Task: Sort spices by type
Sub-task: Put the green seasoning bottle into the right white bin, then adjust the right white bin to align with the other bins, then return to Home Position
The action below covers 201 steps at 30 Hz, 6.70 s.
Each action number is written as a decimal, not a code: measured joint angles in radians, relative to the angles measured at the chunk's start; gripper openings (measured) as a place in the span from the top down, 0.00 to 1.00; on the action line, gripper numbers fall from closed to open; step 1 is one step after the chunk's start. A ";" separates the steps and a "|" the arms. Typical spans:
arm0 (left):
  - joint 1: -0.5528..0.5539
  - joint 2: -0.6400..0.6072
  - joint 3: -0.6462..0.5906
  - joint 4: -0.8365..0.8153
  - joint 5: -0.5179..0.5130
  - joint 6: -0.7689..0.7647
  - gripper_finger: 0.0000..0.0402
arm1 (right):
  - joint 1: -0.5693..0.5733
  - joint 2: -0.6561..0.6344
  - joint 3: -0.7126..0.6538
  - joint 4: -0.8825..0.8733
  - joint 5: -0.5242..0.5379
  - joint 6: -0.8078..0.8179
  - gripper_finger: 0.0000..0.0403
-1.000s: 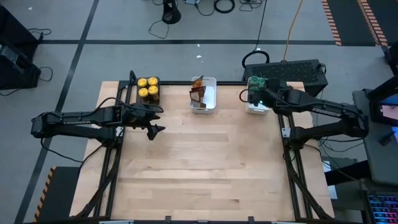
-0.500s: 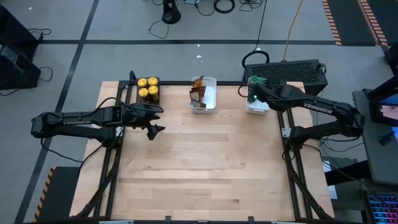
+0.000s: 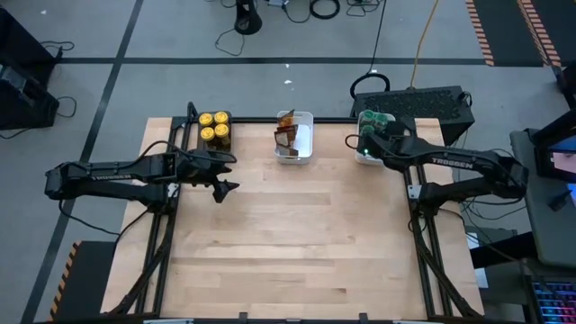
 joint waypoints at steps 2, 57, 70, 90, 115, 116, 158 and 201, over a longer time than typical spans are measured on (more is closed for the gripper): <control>0.000 0.000 0.000 0.000 0.000 0.000 0.17 | -0.001 0.000 -0.018 0.003 0.025 0.045 0.53; 0.000 0.000 0.000 0.002 0.001 -0.051 0.17 | -0.051 0.153 -0.223 0.581 0.098 -0.274 0.50; 0.000 0.000 0.000 0.002 0.004 -0.042 0.17 | -0.051 0.107 -0.224 0.569 0.055 -0.321 0.36; 0.000 0.000 0.000 0.003 0.008 0.008 0.17 | 0.035 -0.202 -0.226 0.587 0.003 -0.463 0.34; 0.000 0.000 0.001 0.055 0.026 0.035 0.17 | 0.476 0.171 -0.166 1.111 0.005 -0.450 0.34; 0.000 0.000 0.001 0.055 0.026 0.035 0.17 | 0.483 0.208 -0.146 1.110 0.004 -0.436 0.34; 0.000 0.000 0.001 0.051 0.053 0.004 0.17 | 0.285 0.659 -0.073 0.775 -0.017 0.068 1.00; 0.000 0.000 0.000 0.052 0.053 0.006 0.17 | 0.289 0.625 -0.075 0.089 -0.092 0.449 1.00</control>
